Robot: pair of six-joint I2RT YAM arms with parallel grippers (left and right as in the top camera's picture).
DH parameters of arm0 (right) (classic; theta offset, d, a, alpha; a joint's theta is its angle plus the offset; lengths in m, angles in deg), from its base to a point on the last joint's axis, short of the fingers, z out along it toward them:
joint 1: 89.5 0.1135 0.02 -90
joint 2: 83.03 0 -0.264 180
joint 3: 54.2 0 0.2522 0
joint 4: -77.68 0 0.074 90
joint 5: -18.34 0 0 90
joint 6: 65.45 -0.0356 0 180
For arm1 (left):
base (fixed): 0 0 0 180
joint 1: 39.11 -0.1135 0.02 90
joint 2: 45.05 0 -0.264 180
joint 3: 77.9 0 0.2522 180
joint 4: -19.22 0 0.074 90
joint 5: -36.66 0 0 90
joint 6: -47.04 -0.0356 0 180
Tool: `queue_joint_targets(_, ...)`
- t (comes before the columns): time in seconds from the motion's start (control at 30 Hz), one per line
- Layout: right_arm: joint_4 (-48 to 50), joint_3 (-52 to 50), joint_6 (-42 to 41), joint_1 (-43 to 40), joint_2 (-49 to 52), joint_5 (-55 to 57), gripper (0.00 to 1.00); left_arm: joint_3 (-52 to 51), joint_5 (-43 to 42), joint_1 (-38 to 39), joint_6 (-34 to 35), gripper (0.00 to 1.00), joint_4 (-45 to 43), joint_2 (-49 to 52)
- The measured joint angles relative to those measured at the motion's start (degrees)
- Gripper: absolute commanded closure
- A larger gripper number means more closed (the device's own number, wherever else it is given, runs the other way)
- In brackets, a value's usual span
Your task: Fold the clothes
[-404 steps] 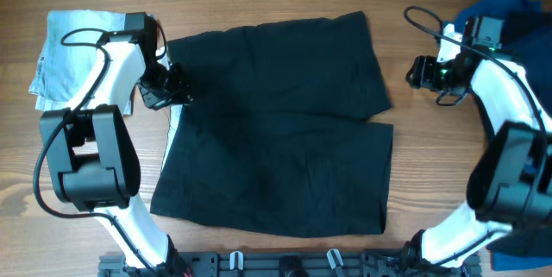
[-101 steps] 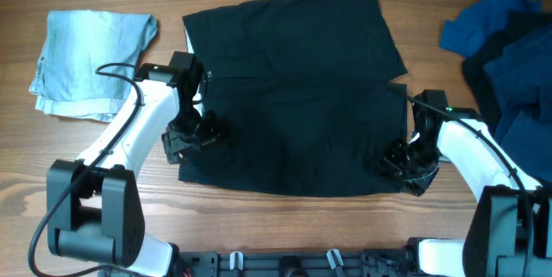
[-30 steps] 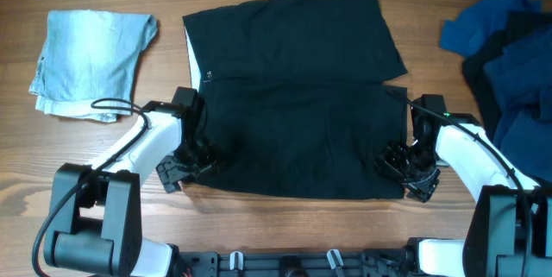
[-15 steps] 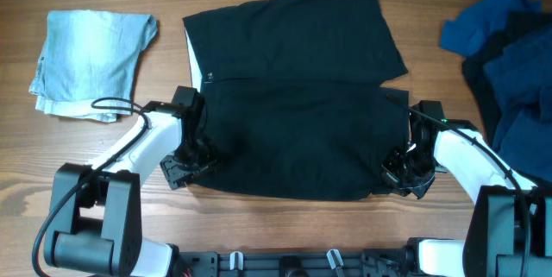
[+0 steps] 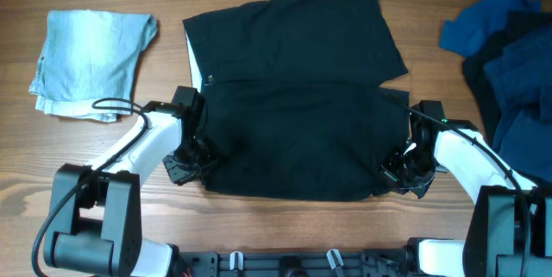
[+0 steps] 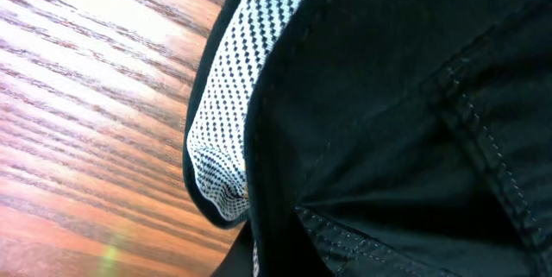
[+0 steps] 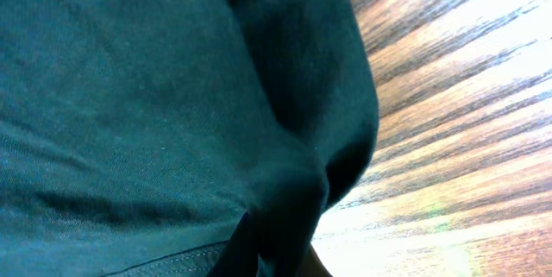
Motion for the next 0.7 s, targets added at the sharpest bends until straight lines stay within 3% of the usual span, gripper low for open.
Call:
queue_joint_targets(0.5, -16.24, 26.73, 8.17, 0.02, 0.11, -0.13, 0.96, 18.25, 1.42, 0.0, -4.5, 0.96, 11.21, -11.3)
queue_joint_targets(0.7, -17.33, 41.18, 10.54, 0.02, 0.13, -0.2, 0.96, 24.85, 1.79, -1.09, -4.52, 0.96, 8.81, -11.32)
